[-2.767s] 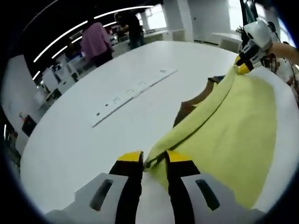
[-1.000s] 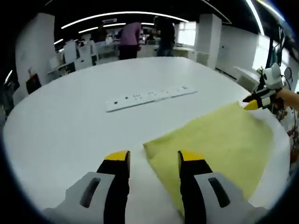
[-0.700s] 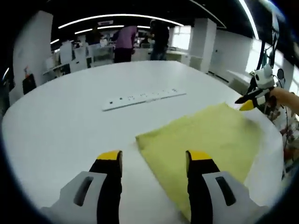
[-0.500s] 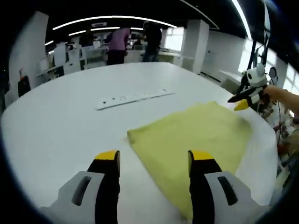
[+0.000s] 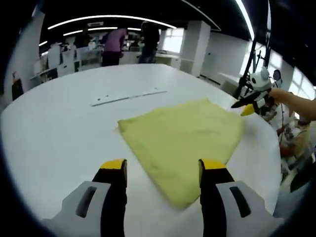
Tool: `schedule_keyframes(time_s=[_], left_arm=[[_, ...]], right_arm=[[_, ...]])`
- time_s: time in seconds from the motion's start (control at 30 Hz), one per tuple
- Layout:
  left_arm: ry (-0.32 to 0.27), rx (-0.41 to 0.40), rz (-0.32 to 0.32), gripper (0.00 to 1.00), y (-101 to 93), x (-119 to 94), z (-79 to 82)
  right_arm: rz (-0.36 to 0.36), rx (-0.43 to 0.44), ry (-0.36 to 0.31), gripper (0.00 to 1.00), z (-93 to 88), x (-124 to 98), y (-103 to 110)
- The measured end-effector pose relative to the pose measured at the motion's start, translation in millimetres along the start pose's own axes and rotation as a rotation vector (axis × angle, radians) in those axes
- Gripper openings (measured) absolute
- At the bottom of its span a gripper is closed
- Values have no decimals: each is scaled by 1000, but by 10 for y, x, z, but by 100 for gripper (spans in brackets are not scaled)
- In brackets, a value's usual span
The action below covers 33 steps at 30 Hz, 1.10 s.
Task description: Fold the garment on the visible template until the final outline fits inside the template.
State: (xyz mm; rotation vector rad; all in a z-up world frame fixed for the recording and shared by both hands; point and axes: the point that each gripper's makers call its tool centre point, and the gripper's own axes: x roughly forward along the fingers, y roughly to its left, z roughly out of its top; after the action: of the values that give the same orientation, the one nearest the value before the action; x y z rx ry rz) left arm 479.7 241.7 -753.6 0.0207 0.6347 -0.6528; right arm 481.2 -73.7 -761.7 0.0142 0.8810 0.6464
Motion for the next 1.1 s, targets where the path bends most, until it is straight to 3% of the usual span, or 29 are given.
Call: schedule_keyframes(time_s=[0.23, 0.53, 0.8, 1.0, 1.1], left_arm=[[29, -35, -20, 45, -135, -112, -233], [41, -83, -51, 31, -227, -171, -403], [80, -116, -45, 21, -221, -166, -538], [86, -120, -35, 7, -195, -166, -586], [84, -131, -44, 7, -207, -156, -595]], right_arm=[[28, -8, 5, 58, -228, -76, 103], [40, 7, 0, 46, -430, -161, 135], [40, 27, -5, 26, -521, -179, 138], [25, 39, -4, 19, -565, -181, 95], [22, 41, -11, 16, -561, -184, 88]])
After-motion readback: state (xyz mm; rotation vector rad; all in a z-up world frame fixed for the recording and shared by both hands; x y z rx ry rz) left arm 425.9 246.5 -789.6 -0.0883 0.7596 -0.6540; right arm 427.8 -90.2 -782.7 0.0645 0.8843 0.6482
